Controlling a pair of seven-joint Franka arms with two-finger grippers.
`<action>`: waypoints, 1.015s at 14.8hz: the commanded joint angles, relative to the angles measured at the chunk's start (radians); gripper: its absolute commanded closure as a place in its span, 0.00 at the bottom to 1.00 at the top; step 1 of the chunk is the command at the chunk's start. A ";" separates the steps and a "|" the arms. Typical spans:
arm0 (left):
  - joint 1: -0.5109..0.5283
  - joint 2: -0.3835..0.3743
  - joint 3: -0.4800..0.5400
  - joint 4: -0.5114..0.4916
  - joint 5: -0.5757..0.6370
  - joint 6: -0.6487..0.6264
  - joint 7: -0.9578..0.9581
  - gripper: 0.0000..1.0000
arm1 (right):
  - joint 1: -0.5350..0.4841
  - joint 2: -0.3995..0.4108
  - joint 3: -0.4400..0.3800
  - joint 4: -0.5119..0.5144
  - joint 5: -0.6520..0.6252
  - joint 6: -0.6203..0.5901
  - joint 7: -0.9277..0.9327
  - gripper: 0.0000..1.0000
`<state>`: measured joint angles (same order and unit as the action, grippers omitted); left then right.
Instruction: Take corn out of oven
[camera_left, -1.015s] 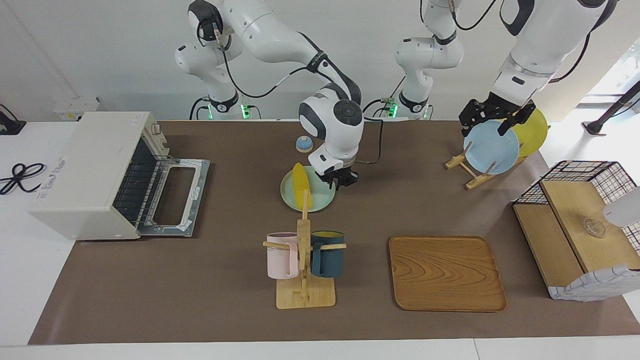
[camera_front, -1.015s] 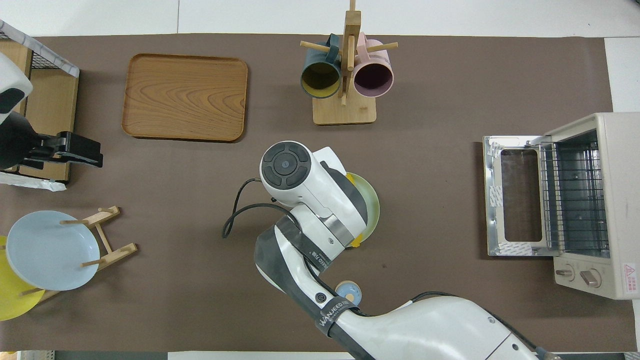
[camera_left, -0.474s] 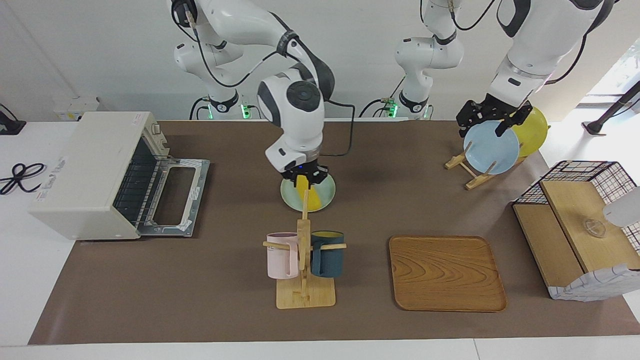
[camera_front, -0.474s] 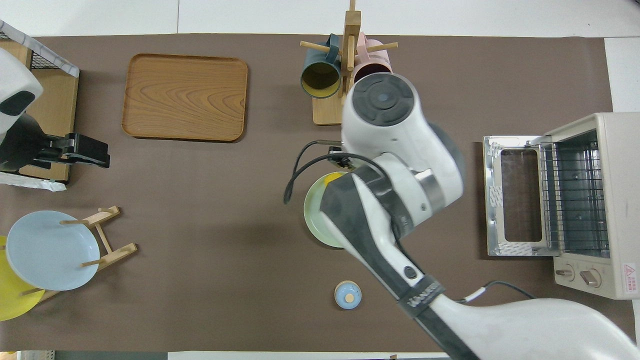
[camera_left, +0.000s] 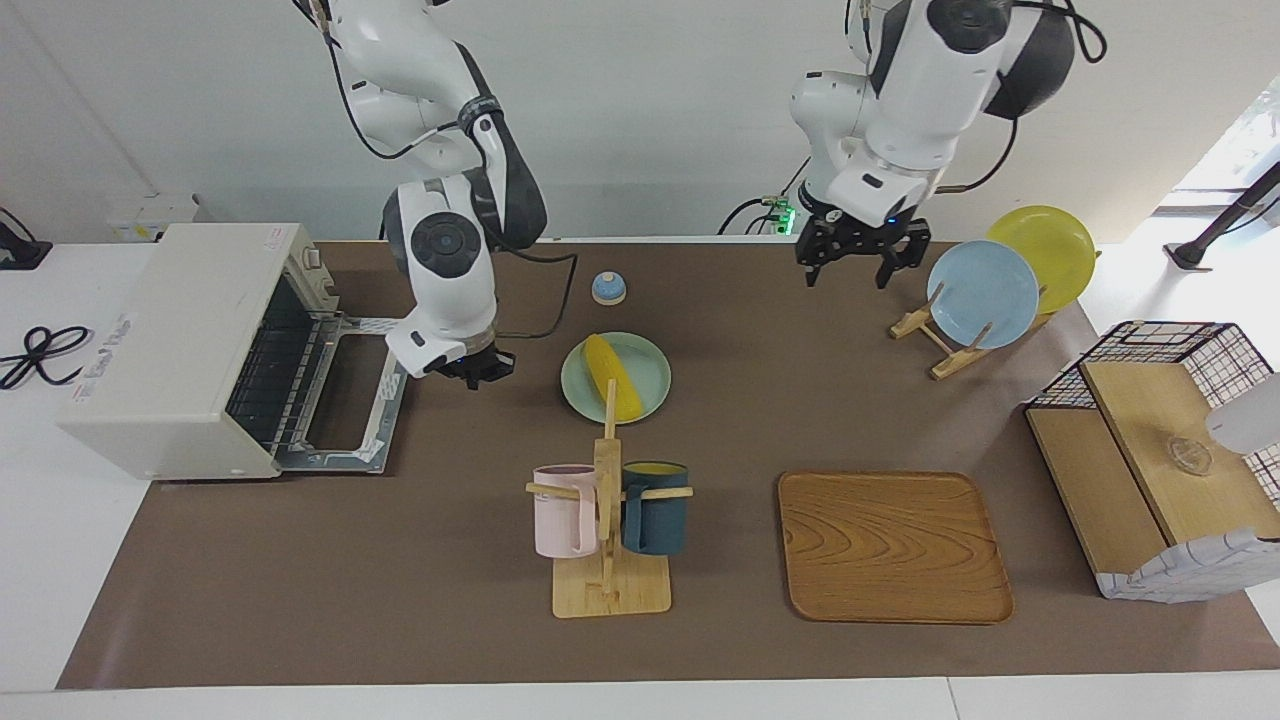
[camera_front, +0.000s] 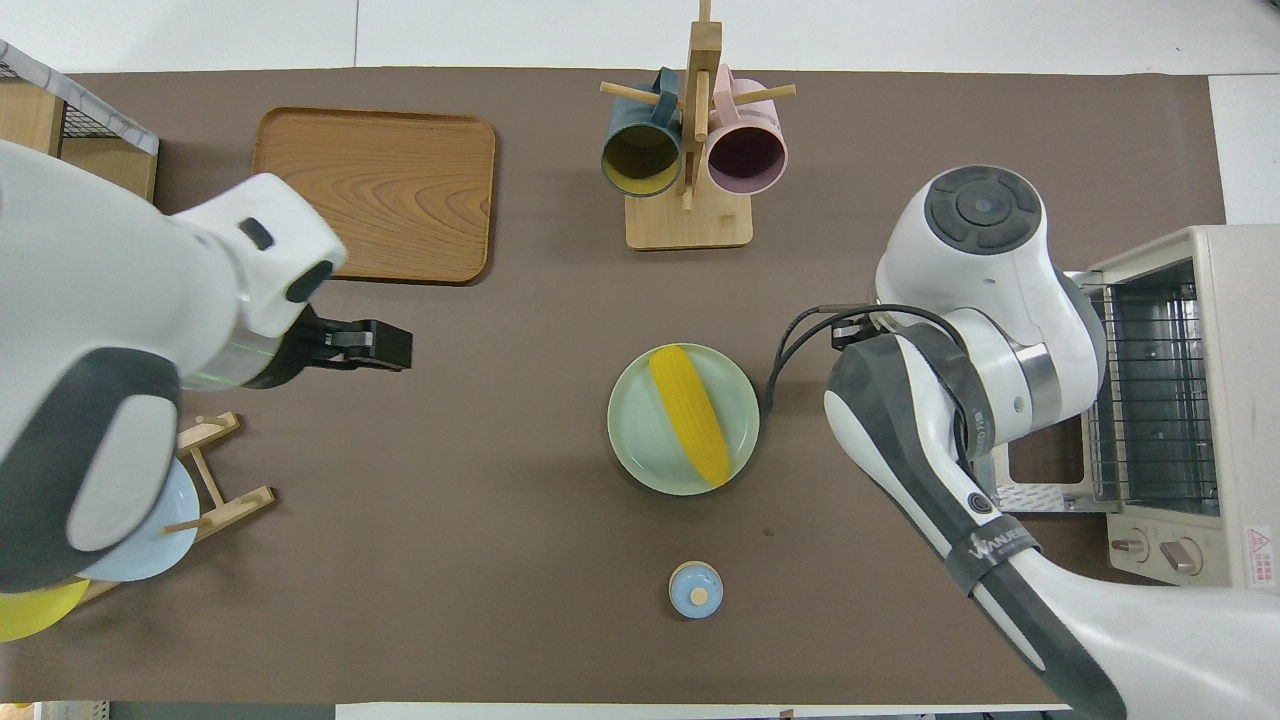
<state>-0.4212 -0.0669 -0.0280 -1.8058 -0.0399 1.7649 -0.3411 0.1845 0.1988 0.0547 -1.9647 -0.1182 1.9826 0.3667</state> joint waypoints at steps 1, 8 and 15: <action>-0.105 0.002 0.017 -0.078 -0.040 0.129 -0.100 0.00 | -0.095 -0.081 0.013 -0.195 -0.014 0.172 -0.101 1.00; -0.317 0.257 0.017 -0.073 -0.055 0.445 -0.354 0.00 | -0.158 -0.064 0.013 -0.263 -0.015 0.291 -0.163 1.00; -0.387 0.466 0.023 -0.023 -0.066 0.634 -0.556 0.00 | -0.181 -0.065 0.011 -0.272 -0.027 0.281 -0.190 1.00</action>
<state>-0.7857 0.3669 -0.0260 -1.8588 -0.0915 2.3742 -0.8465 0.0192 0.1489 0.0549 -2.2114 -0.1211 2.2498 0.1927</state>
